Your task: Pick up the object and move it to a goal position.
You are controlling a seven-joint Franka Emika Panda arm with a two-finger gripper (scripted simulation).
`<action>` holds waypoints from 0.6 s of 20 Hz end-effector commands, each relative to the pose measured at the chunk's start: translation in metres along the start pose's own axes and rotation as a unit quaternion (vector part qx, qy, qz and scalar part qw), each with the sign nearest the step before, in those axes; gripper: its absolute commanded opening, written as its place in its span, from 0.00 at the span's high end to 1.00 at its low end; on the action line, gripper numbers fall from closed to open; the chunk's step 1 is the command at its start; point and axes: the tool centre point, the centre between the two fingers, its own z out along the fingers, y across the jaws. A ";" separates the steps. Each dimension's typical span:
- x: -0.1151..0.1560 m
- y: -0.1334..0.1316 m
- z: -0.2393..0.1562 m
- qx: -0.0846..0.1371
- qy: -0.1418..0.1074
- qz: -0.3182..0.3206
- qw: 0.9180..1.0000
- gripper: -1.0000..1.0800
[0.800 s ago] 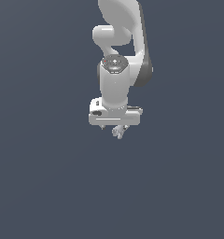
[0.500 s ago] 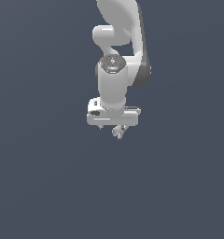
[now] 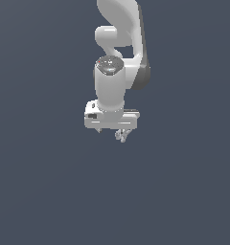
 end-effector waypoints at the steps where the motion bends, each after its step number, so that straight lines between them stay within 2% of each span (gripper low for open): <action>1: 0.000 0.000 0.000 0.000 0.000 0.001 1.000 0.04; 12: -0.013 -0.013 0.010 0.001 -0.002 0.047 0.999 0.04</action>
